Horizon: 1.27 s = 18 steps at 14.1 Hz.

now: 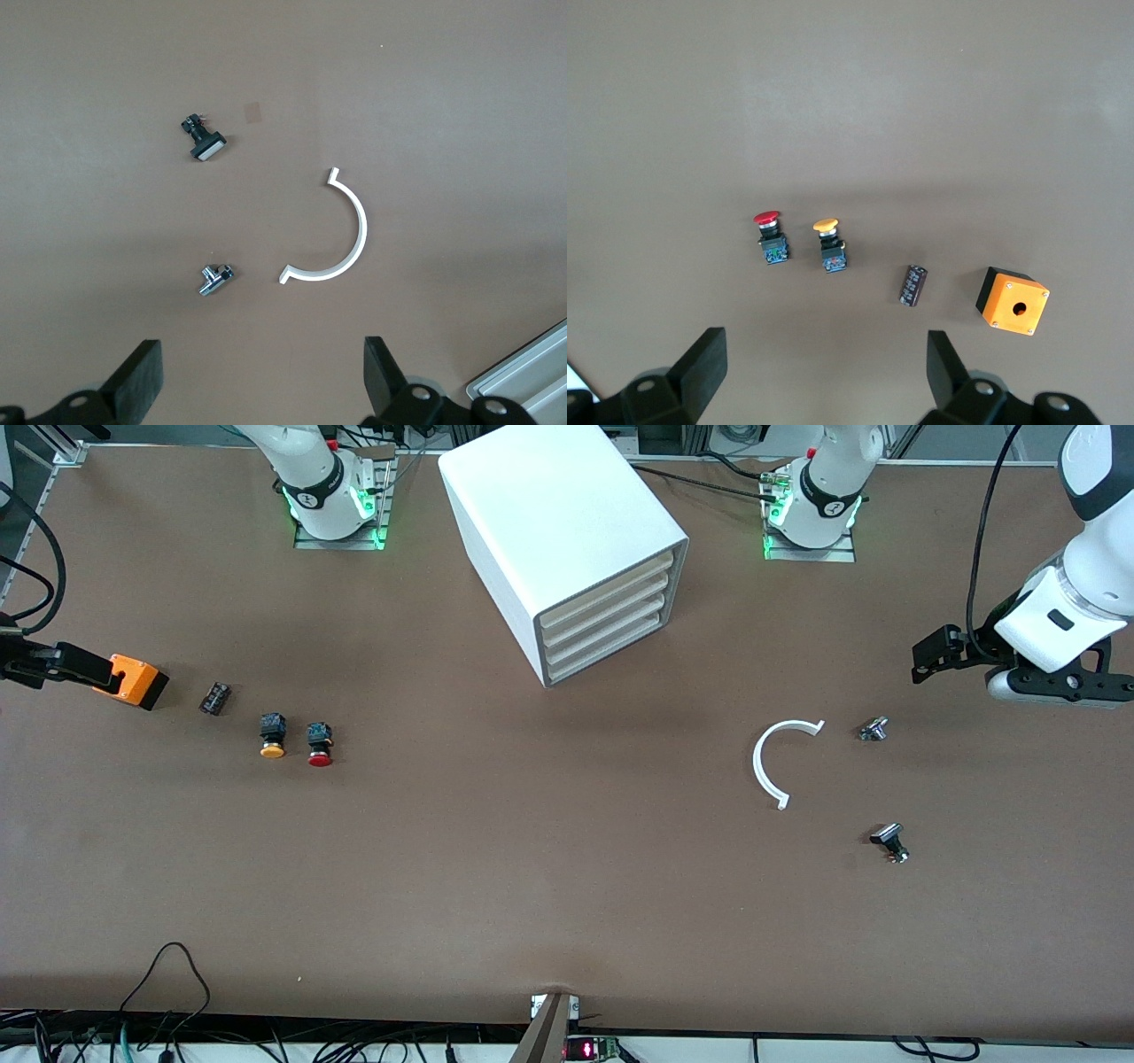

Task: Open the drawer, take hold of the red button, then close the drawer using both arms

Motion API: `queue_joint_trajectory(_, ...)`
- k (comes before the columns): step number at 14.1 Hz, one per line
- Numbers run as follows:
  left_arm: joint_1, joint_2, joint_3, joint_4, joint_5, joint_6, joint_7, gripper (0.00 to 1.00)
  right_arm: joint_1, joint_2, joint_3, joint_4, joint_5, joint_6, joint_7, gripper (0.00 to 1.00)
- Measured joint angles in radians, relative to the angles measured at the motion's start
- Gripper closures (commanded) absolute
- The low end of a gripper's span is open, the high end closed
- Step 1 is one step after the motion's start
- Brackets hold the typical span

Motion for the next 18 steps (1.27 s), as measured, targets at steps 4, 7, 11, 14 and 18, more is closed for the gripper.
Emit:
queue_joint_trajectory(4,-0.001,0.000,-0.008,0.007,0.000,-0.012,0.001,0.00,0.000,-0.002,0.000,-0.006,0.000,0.009,-0.001,0.00)
queue_joint_trajectory(7,-0.002,0.000,-0.022,0.011,0.000,-0.015,0.001,0.00,0.000,-0.029,-0.001,-0.059,0.000,0.047,-0.001,0.00)
queue_joint_trajectory(11,-0.002,0.000,-0.026,0.013,0.000,-0.022,0.001,0.00,-0.002,-0.059,-0.017,-0.096,0.007,0.052,-0.001,0.00)
queue_joint_trajectory(14,-0.002,0.000,-0.031,0.015,0.000,-0.027,0.001,0.00,-0.001,-0.059,-0.020,-0.098,0.014,0.055,-0.001,0.00)
queue_joint_trajectory(18,-0.002,0.000,-0.032,0.015,0.000,-0.033,0.001,0.00,-0.001,-0.059,-0.019,-0.098,0.014,0.055,-0.001,0.00)
